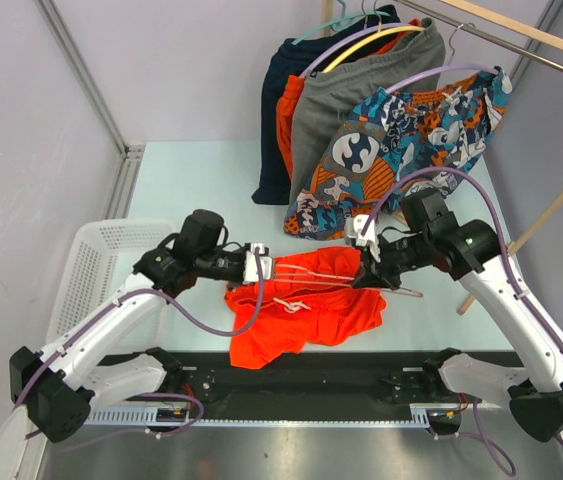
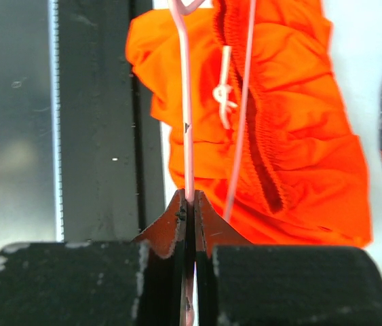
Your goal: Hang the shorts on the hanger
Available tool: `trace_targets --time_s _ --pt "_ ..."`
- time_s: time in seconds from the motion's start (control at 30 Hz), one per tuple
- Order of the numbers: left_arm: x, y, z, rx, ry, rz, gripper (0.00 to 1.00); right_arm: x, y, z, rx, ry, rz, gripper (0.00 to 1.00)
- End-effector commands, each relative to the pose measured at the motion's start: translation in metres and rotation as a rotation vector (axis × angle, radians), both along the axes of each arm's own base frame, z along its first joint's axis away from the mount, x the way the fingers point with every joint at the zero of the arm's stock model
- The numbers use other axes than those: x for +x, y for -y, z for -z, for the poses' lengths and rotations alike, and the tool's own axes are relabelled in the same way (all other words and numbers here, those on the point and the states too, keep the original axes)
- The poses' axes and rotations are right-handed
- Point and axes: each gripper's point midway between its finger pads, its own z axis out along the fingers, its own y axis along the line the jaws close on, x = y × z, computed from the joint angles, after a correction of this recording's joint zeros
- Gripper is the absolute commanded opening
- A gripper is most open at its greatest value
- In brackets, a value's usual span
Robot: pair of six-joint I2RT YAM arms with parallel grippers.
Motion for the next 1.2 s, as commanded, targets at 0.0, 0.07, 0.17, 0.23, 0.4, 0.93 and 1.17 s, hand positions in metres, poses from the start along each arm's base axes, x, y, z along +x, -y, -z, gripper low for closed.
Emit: trace_targets --time_s 0.0,0.07,0.17,0.23,0.4,0.93,1.17 --pt "0.001 0.007 -0.005 -0.027 -0.039 -0.015 0.00 0.022 -0.007 -0.030 0.056 0.129 0.069 0.06" --pt "0.001 0.006 -0.004 -0.018 -0.063 -0.025 0.00 0.039 -0.007 -0.034 0.045 0.175 0.142 0.31" --pt "0.002 0.006 -0.004 0.000 -0.095 -0.039 0.00 0.055 -0.010 -0.045 0.051 0.243 0.210 0.68" --pt "0.004 0.006 -0.003 0.013 -0.113 -0.050 0.00 0.054 -0.015 -0.050 0.046 0.288 0.157 0.78" --pt "0.008 0.010 -0.007 0.031 -0.184 -0.079 0.00 0.058 -0.039 -0.048 -0.013 0.277 0.098 0.93" --pt "0.010 0.010 -0.016 -0.042 -0.243 -0.149 0.16 0.056 -0.069 -0.017 -0.038 0.216 -0.080 0.00" --pt "0.024 -0.025 -0.022 -0.076 -0.323 -0.282 0.71 0.053 -0.033 -0.024 -0.088 0.266 -0.038 0.00"
